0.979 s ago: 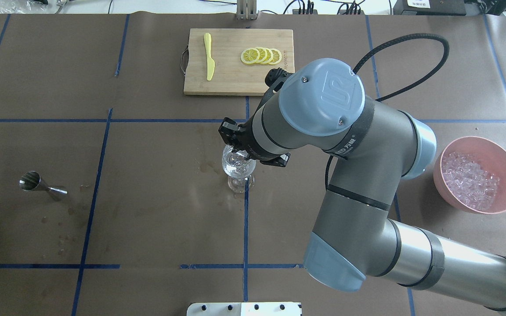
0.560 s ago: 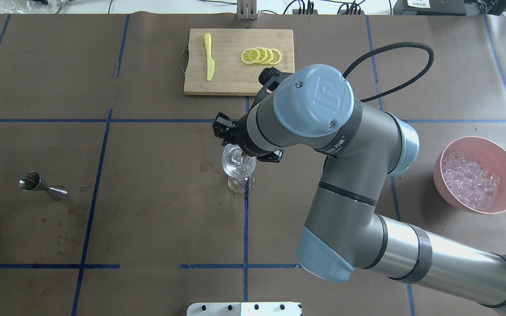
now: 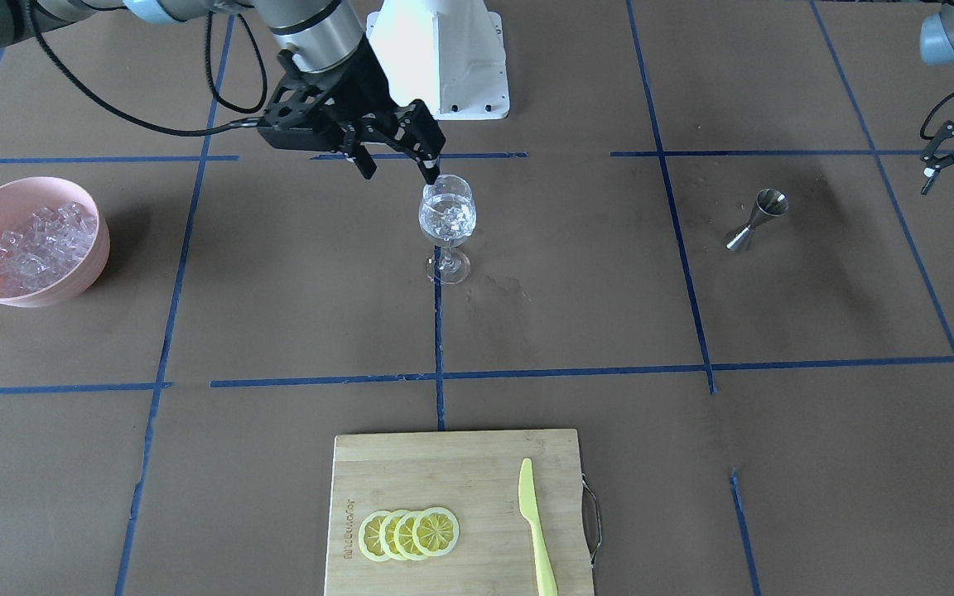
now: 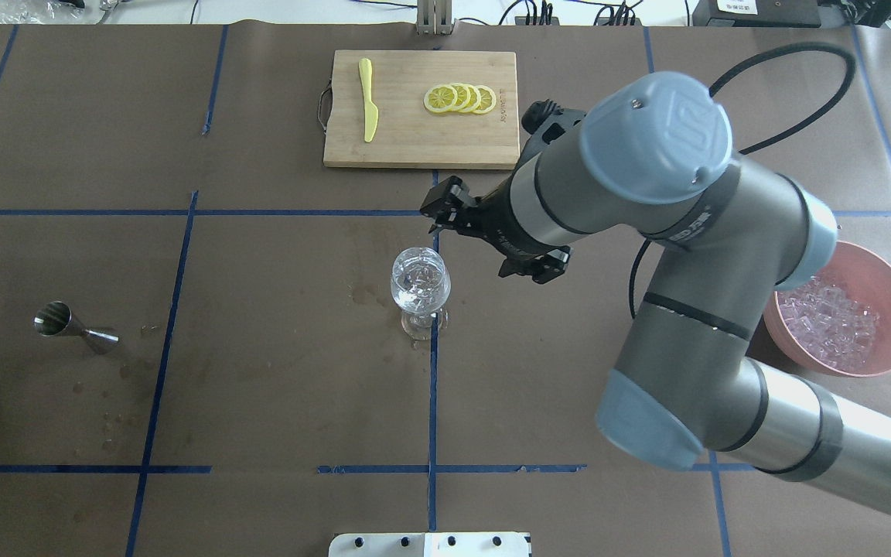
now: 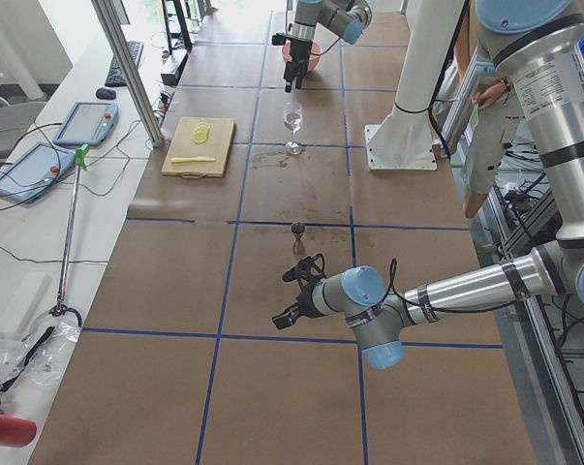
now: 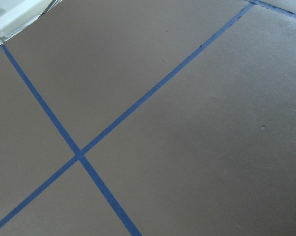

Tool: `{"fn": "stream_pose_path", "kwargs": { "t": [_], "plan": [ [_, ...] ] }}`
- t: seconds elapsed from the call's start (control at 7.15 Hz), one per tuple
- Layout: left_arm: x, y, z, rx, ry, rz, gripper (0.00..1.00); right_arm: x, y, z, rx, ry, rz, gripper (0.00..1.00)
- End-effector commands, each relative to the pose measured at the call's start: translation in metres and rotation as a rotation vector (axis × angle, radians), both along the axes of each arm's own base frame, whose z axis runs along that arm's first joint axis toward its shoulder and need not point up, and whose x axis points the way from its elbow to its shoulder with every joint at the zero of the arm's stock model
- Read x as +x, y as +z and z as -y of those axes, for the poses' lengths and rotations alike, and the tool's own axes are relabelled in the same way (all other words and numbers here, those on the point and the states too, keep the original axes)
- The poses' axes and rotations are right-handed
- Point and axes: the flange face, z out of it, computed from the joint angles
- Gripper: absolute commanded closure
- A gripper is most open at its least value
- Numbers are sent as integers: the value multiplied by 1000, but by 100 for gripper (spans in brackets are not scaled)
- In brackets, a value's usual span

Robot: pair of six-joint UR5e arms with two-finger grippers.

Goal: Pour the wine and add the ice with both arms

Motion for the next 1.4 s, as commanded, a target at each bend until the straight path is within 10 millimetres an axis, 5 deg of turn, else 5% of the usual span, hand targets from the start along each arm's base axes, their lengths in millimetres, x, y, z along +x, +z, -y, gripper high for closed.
{"fn": "stream_pose_path", "kwargs": {
  "t": [0.0,0.56,0.98,1.26],
  "plan": [
    [-6,5,1,-21,-23,15,0,113,82,33,58,-88,-51,0],
    [-29,-10,78,-255,-48,-11,0,305,270,86,295,-214,-262,0],
    [-28,-36,81,-455,102,-163,0,386,389,115,382,-328,-363,0],
    [-29,-66,81,-528,123,-189,0,431,431,120,403,-346,-379,0]
  ]
}}
